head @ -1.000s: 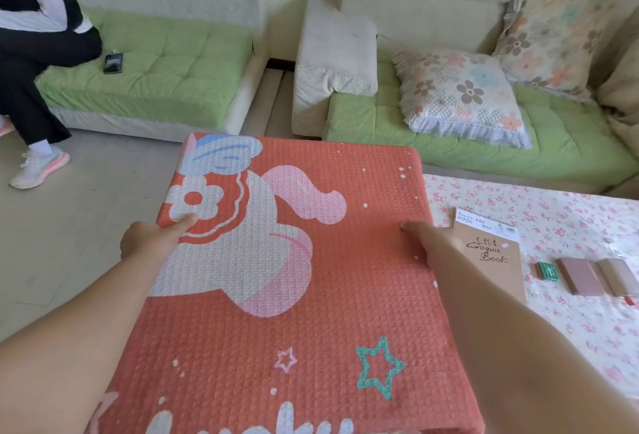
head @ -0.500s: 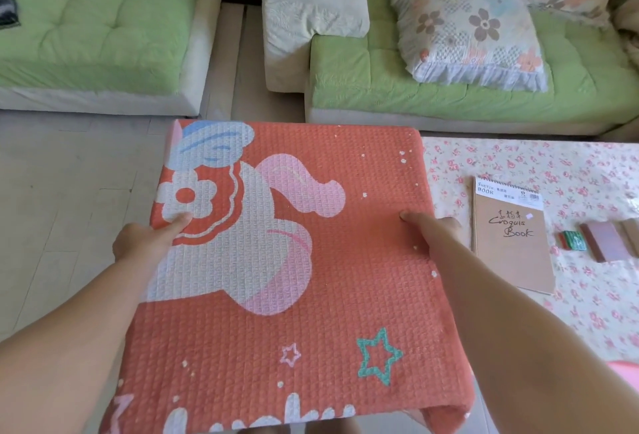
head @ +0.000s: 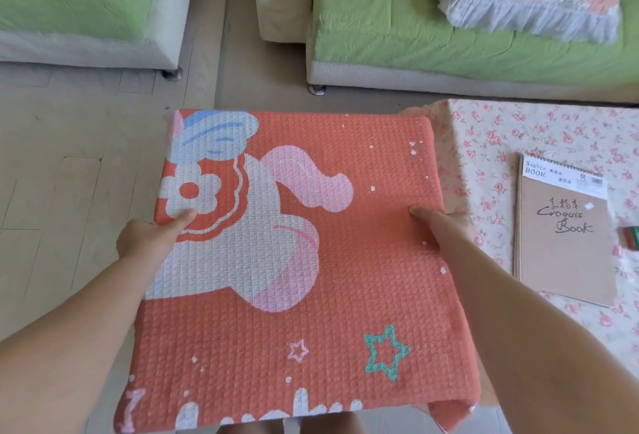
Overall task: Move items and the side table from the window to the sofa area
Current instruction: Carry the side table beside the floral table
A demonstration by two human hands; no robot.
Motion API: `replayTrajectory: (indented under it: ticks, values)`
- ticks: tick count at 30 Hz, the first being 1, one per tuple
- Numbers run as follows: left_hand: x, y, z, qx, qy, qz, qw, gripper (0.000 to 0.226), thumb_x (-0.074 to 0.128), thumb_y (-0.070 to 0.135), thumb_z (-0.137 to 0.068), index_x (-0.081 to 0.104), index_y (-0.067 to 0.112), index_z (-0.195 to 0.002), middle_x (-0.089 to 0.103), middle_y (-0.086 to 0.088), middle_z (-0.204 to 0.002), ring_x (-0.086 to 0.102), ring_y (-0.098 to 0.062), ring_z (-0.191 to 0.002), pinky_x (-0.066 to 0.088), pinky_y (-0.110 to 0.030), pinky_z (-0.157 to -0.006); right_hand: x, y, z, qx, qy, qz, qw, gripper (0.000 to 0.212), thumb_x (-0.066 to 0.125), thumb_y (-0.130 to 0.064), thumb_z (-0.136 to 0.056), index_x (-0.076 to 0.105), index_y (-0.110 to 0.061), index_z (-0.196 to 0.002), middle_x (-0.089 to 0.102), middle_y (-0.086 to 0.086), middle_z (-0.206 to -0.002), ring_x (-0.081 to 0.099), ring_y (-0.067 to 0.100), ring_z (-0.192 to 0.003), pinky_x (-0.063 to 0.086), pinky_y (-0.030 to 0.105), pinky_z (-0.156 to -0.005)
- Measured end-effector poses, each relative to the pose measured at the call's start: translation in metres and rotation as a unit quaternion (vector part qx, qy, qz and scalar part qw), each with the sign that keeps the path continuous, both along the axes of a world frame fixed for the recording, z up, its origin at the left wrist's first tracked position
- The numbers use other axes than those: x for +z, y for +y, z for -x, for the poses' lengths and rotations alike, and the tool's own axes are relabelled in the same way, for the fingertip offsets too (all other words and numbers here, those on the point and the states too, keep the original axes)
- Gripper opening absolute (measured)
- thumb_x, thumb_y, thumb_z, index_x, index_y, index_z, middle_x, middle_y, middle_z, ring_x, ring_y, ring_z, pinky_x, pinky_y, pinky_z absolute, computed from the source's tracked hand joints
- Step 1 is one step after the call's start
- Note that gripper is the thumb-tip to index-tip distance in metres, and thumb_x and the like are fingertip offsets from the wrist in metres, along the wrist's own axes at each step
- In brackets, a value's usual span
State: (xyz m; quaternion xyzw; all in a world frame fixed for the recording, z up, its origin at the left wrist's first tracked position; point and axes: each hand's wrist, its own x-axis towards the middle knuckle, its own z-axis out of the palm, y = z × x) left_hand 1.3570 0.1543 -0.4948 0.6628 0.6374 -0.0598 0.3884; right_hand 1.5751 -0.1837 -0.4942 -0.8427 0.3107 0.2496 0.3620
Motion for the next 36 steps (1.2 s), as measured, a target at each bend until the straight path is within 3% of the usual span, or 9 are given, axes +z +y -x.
replayTrajectory:
  ticks: [3, 8, 15, 21, 25, 28, 32, 34, 36]
  values:
    - [-0.018, -0.001, -0.005, 0.005, 0.006, 0.005, 1.0, 0.052, 0.071, 0.054, -0.073, 0.049, 0.008, -0.061, 0.05, -0.004, -0.063, 0.052, -0.025, -0.065, 0.04, -0.03, -0.06, -0.016, 0.001, -0.002, 0.004, -0.007, 0.019, 1.0, 0.049, 0.085, -0.046, -0.053, 0.051, -0.014, -0.068, 0.065, 0.007, -0.097, 0.067, 0.025, -0.089, 0.058, 0.038, -0.08]
    - [-0.041, -0.004, -0.012, 0.022, 0.0, 0.011, 1.0, 0.05, 0.072, 0.055, -0.07, 0.052, 0.009, -0.063, 0.052, -0.003, -0.065, 0.055, -0.027, -0.076, 0.042, -0.032, -0.066, -0.044, -0.007, -0.009, 0.019, -0.006, 0.029, 0.999, 0.068, 0.083, -0.052, -0.048, 0.064, -0.008, -0.097, 0.067, 0.007, -0.102, 0.066, 0.026, -0.094, 0.056, 0.042, -0.086]
    - [-0.053, -0.014, -0.026, 0.019, -0.008, 0.023, 1.0, 0.048, 0.073, 0.056, -0.069, 0.055, 0.011, -0.066, 0.055, -0.001, -0.066, 0.058, -0.027, -0.076, 0.047, -0.033, -0.071, -0.054, -0.02, -0.022, 0.027, -0.026, 0.039, 0.999, 0.058, 0.08, -0.049, -0.059, 0.065, -0.011, -0.1, 0.063, 0.005, -0.101, 0.062, 0.026, -0.099, 0.053, 0.039, -0.09]
    - [-0.055, -0.02, -0.042, 0.006, -0.004, 0.016, 1.0, 0.047, 0.071, 0.057, -0.069, 0.054, 0.013, -0.066, 0.055, 0.0, -0.067, 0.058, -0.027, -0.079, 0.047, -0.034, -0.072, -0.058, -0.034, -0.03, 0.009, -0.018, 0.024, 1.0, 0.05, 0.079, -0.059, -0.038, 0.056, -0.024, -0.067, 0.068, 0.005, -0.102, 0.065, 0.026, -0.098, 0.055, 0.043, -0.088]
    - [-0.059, -0.023, -0.047, -0.014, 0.004, 0.017, 1.0, 0.051, 0.069, 0.059, -0.07, 0.058, 0.01, -0.075, 0.061, -0.006, -0.081, 0.059, -0.028, -0.083, 0.047, -0.035, -0.074, -0.059, -0.041, -0.035, 0.005, -0.009, 0.018, 1.0, 0.072, 0.079, -0.06, -0.034, 0.064, -0.019, -0.092, 0.067, 0.004, -0.1, 0.066, 0.026, -0.094, 0.057, 0.044, -0.084]
    - [-0.058, -0.022, -0.048, -0.032, 0.021, 0.013, 0.999, 0.062, 0.067, 0.061, -0.071, 0.063, 0.005, -0.098, 0.065, -0.012, -0.098, 0.063, -0.034, -0.095, 0.048, -0.037, -0.076, -0.056, -0.041, -0.039, 0.011, -0.001, 0.015, 1.0, 0.072, 0.082, -0.055, -0.044, 0.061, -0.016, -0.101, 0.065, 0.004, -0.102, 0.065, 0.025, -0.095, 0.056, 0.042, -0.085]
    - [-0.049, -0.03, -0.052, -0.063, 0.051, 0.01, 0.997, 0.064, 0.064, 0.059, -0.076, 0.064, 0.004, -0.107, 0.067, -0.016, -0.109, 0.063, -0.037, -0.099, 0.049, -0.038, -0.078, -0.046, -0.036, -0.04, 0.072, 0.025, 0.053, 0.996, 0.072, 0.079, -0.047, -0.064, 0.055, -0.009, -0.12, 0.063, 0.008, -0.112, 0.062, 0.025, -0.098, 0.052, 0.034, -0.084]
    - [-0.037, -0.044, -0.055, -0.065, 0.062, 0.02, 0.996, 0.071, 0.066, 0.062, -0.072, 0.062, 0.005, -0.115, 0.065, -0.015, -0.115, 0.061, -0.036, -0.104, 0.05, -0.039, -0.084, -0.036, -0.031, -0.035, 0.102, 0.034, 0.078, 0.991, 0.085, 0.077, -0.053, -0.057, 0.05, -0.011, -0.127, 0.06, 0.008, -0.118, 0.059, 0.026, -0.107, 0.051, 0.038, -0.09]
    - [-0.032, -0.055, -0.058, -0.062, 0.064, 0.032, 0.996, 0.094, 0.066, 0.071, -0.059, 0.053, 0.008, -0.127, 0.059, -0.012, -0.125, 0.057, -0.035, -0.113, 0.05, -0.042, -0.092, -0.032, -0.024, -0.027, 0.133, 0.05, 0.097, 0.985, 0.101, 0.075, -0.059, -0.05, 0.044, -0.015, -0.135, 0.053, 0.01, -0.13, 0.052, 0.029, -0.118, 0.047, 0.046, -0.099]
